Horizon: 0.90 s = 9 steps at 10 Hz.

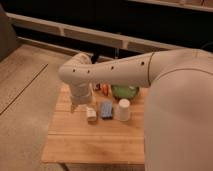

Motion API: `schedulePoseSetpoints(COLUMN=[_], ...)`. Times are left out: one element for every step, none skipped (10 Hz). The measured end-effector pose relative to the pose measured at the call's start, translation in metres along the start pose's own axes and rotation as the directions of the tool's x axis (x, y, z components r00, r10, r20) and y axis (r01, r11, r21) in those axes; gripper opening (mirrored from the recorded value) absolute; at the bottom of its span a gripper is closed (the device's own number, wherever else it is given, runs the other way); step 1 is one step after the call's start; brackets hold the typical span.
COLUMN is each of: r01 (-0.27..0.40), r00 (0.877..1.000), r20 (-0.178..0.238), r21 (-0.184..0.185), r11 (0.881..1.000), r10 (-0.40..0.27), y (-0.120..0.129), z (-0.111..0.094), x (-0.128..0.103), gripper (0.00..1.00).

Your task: Place the ceramic cup over the eraser

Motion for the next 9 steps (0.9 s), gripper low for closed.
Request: schedulePoseSetpoints(r01=[0.007,0.035,0.052,0.056,0.045,0.033,0.017,-0.007,-0.034], r00=[1.000,0.999,0.996,0.992,0.988,0.983,0.971,0.958,0.949], r20=[0.007,0.030,0.065,0.108,0.144,0.179,0.237,0.285,0.316], r21=[0.004,0.017,0.043,0.073,0.091,0.099,0.096,0.079,0.064], r11=[1.000,0.999,0.998,0.996,0.995,0.995,0.995,0.997,0.997], r10=[-0.007,-0.036,-0.054,-0.064,-0.058,-0.051,-0.040,-0.016,0.012], y=[0.000,-0.003,-0.016,-0.033,-0.049,-0.063,-0.080,-0.098,-0.115], z=[0.000,-0.002,-0.007,-0.018,-0.029,-0.040,-0.057,-0.071,-0.080], x=[-0.002,-0.010,-0.024,-0.037,-0.045,-0.050,-0.054,-0.054,-0.054], gripper=[0.65,0.65,0.65,0.65,0.65,0.65,0.65,0.65,0.65])
